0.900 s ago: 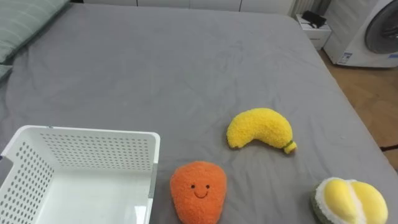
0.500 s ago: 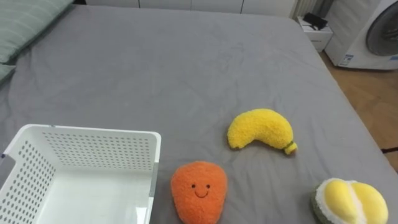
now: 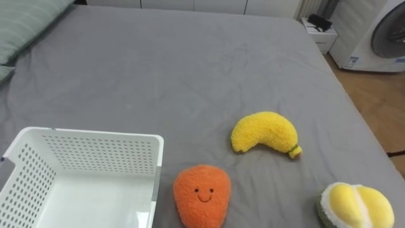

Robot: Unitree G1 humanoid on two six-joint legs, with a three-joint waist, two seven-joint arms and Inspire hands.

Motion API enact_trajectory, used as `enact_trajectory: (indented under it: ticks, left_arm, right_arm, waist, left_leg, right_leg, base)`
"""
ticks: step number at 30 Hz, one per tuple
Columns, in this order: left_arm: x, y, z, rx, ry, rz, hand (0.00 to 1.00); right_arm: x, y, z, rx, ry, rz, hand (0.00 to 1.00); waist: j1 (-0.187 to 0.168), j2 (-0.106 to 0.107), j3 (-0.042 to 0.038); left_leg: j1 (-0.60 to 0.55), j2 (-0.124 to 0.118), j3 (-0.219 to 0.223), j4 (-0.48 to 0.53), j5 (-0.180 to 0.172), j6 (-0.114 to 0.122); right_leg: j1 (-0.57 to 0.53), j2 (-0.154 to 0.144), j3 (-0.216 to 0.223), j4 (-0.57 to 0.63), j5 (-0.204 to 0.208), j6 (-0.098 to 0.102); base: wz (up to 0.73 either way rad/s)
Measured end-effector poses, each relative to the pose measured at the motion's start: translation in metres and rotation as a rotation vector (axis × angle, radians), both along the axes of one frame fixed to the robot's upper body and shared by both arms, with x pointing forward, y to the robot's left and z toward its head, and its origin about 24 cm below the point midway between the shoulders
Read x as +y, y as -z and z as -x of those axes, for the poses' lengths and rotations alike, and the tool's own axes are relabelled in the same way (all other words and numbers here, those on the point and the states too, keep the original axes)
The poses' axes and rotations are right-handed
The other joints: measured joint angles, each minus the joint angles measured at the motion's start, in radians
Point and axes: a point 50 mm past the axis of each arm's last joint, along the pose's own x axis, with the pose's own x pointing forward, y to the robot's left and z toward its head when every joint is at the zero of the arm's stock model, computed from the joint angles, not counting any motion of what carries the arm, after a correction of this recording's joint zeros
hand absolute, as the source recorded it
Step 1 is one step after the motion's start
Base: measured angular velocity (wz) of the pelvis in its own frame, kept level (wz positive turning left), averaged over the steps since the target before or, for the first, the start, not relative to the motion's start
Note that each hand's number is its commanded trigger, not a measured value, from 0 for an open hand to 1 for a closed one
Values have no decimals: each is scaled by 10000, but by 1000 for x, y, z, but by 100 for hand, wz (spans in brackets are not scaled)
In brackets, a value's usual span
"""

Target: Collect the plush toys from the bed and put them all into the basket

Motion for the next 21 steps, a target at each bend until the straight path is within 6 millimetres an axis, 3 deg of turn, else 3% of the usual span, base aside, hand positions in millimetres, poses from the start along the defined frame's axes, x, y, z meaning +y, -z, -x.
enact_trajectory:
  ticks: [5,7,13,17,21]
  left_arm:
    - [8,-2,1,-144,-620,-238,0]
    - [10,-3,5,-98,-705,-319,0]
    - [17,-6,1,-412,-724,-554,0]
    - [19,-6,1,-473,-726,-550,0]
    - [22,-7,7,-405,-873,-491,0]
  right_arm:
    - [-5,1,19,605,1353,-40,0]
    - [-5,2,31,1205,1430,-9,0]
    - [-2,1,73,2865,2345,122,0]
    - [-12,-2,70,2612,3149,614,0]
    - [-25,-7,32,1581,3256,1345,0]
  waist:
    - [-119,42,-20]
    - [-223,-29,23]
    - [-283,-171,44]
    - [-275,-276,58]
    - [-262,-318,73]
  left_leg:
    - [88,-6,-24,-17,3,-1]
    - [103,-6,-9,-24,3,-1]
    - [175,22,199,-103,4,-3]
    - [201,24,379,-112,6,3]
    - [245,22,561,-127,5,4]
  right_leg:
    - [40,4,16,12,-25,1]
    - [45,5,33,24,-26,1]
    - [-65,35,271,218,-91,-10]
    - [-228,42,499,351,-87,-4]
    - [-265,45,522,364,-74,9]
  base:
    - [1]
    - [-5]
    - [-12]
    - [-17]
    - [-10]
